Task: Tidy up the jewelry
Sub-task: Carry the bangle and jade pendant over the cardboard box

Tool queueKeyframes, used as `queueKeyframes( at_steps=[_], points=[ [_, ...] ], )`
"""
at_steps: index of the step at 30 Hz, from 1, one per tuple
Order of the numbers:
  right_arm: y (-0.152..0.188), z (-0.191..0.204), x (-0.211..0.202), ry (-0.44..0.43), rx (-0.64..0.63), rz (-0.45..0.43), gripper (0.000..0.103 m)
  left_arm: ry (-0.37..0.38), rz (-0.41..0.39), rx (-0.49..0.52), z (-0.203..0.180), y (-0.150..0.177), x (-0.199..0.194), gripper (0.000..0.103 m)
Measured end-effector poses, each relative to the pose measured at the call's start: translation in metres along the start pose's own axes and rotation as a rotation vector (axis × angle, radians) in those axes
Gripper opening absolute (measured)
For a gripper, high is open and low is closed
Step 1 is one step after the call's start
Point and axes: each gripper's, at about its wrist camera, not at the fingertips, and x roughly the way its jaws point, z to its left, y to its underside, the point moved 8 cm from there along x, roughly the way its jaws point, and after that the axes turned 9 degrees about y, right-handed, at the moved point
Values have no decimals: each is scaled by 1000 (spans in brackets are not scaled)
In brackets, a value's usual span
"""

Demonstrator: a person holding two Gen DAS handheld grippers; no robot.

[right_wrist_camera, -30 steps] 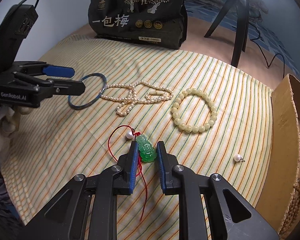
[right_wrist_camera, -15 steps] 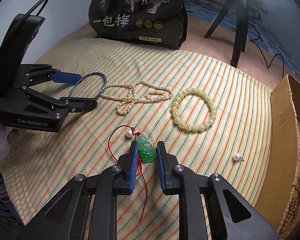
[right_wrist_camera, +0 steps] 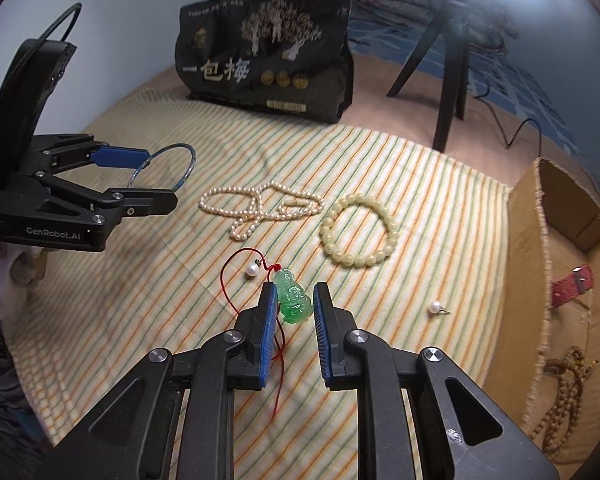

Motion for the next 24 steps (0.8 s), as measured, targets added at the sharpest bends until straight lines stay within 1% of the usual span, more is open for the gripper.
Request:
queueKeyframes(
  at_steps=[6, 12, 19, 24],
  points=[
    [-8, -13, -31, 9, 32, -53, 16, 23, -53, 40, -25, -12, -23, 73],
    [-16, -36, -64, 24, 89, -110, 16, 55, -103, 89, -57, -27, -43, 73],
    [-23, -76, -100, 61, 169, -174, 17, 104, -144, 129, -97, -43, -57, 73],
    [-20, -111, -120, 119, 228, -195, 16, 136, -158, 161, -129, -54, -59, 73]
  ],
)
